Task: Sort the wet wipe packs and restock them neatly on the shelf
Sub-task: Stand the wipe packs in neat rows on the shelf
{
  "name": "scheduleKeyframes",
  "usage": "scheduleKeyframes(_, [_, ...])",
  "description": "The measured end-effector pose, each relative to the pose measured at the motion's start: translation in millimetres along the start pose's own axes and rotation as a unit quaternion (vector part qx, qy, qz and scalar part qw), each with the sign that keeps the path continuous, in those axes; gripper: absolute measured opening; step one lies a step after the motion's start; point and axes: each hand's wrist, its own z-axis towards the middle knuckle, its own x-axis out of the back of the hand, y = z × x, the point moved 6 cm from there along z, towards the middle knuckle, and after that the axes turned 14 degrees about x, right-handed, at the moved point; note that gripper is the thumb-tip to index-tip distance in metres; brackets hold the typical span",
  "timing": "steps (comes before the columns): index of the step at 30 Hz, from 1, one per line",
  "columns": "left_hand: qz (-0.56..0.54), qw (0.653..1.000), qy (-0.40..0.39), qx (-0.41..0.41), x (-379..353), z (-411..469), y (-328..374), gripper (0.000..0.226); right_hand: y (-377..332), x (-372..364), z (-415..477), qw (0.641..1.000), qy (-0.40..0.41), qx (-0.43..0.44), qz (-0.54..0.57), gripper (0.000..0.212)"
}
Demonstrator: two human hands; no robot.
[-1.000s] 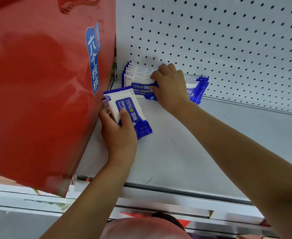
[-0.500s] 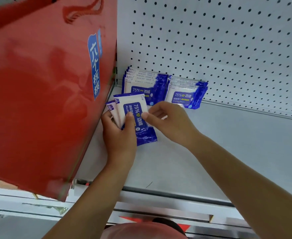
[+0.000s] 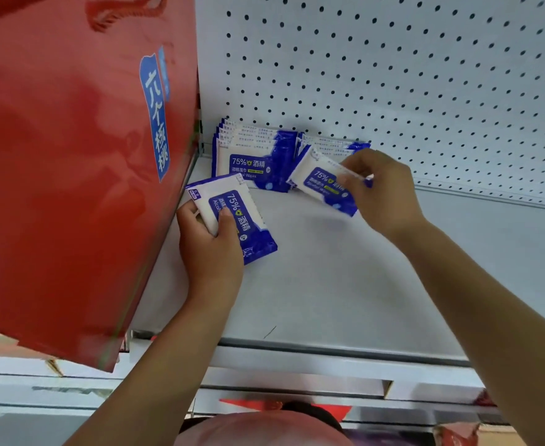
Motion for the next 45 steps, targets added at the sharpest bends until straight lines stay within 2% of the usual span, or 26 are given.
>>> scheduleKeyframes(6, [-0.001, 1.000, -0.010, -0.001, 0.0, -1.9, 0.5, 0.028, 18.4, -10.0, 26.2, 0.980, -0.074, 0.088, -0.162, 0.016])
scheduleKeyframes(10, [-0.005, 1.000, -0.011, 0.002, 0.6, -3.2, 1.4, 0.028, 18.1, -16.9, 34.3, 0.970, -0.044, 0.135, -0.200, 0.025])
scheduleKeyframes(13, [-0.008, 1.000, -0.015, 0.004, 1.3, -3.9, 1.4, 0.026, 19.8, -22.9, 35.3, 0.967, -0.034, 0.132, -0.214, 0.040])
scheduleKeyframes(15, [-0.005, 1.000, -0.022, 0.010, 0.9, -5.2, 1.5, 0.024, 16.0, -24.5, 32.6, 0.966, -0.015, 0.141, -0.218, 0.040])
scheduleKeyframes(18, [-0.002, 0.999, -0.026, 0.018, 1.2, -6.5, 2.2, 0.022, -5.6, -26.3, 18.4, 0.978, 0.027, 0.153, -0.141, 0.032])
scheduleKeyframes(20, [-0.014, 0.999, -0.029, 0.026, 2.2, -7.1, 2.8, 0.021, -26.3, -32.0, 3.6, 0.992, 0.008, 0.118, -0.036, 0.018])
scheduleKeyframes(22, [-0.027, 0.998, -0.034, 0.034, 2.5, -7.2, 2.6, 0.017, -43.9, -48.6, -14.4, 0.993, -0.094, 0.043, 0.048, 0.015])
scheduleKeyframes(24, [-0.026, 0.999, -0.032, 0.034, 1.8, -7.9, 3.6, 0.014, -56.2, -66.9, -33.7, 0.972, -0.196, -0.016, 0.132, 0.024])
scheduleKeyframes(25, [-0.020, 0.999, -0.027, 0.025, 1.4, -7.8, 4.5, 0.014, -60.9, -73.5, -42.0, 0.957, -0.222, -0.045, 0.181, 0.027])
scheduleKeyframes(28, [-0.010, 1.000, -0.019, -0.002, 0.3, -10.4, 8.3, 0.015, -66.6, -82.2, -51.1, 0.936, -0.232, -0.078, 0.254, 0.026])
scheduleKeyframes(32, [-0.013, 0.999, -0.018, -0.039, 4.1, -15.5, 11.5, 0.017, -59.9, -78.6, -35.9, 0.946, -0.192, -0.064, 0.253, 0.022])
scheduleKeyframes(35, [0.098, 0.987, 0.054, -0.116, 8.8, -22.1, 13.6, 0.036, -54.3, -63.7, -11.4, 0.976, -0.117, -0.023, 0.182, 0.017])
scheduleKeyframes(37, [0.255, 0.949, 0.098, -0.158, 3.2, -27.6, 14.1, 0.053, -55.9, -53.2, 7.0, 0.991, -0.074, 0.024, 0.108, 0.014])
scheduleKeyframes(40, [0.433, 0.880, 0.084, -0.175, -11.0, -27.8, 6.3, 0.056, -59.9, -55.5, 31.8, 0.992, -0.076, 0.099, 0.003, 0.013])
scheduleKeyframes(45, [0.530, 0.833, 0.061, -0.148, -18.2, -16.4, -5.0, 0.056, -61.1, -86.0, 52.2, 0.974, -0.108, 0.158, -0.126, 0.021])
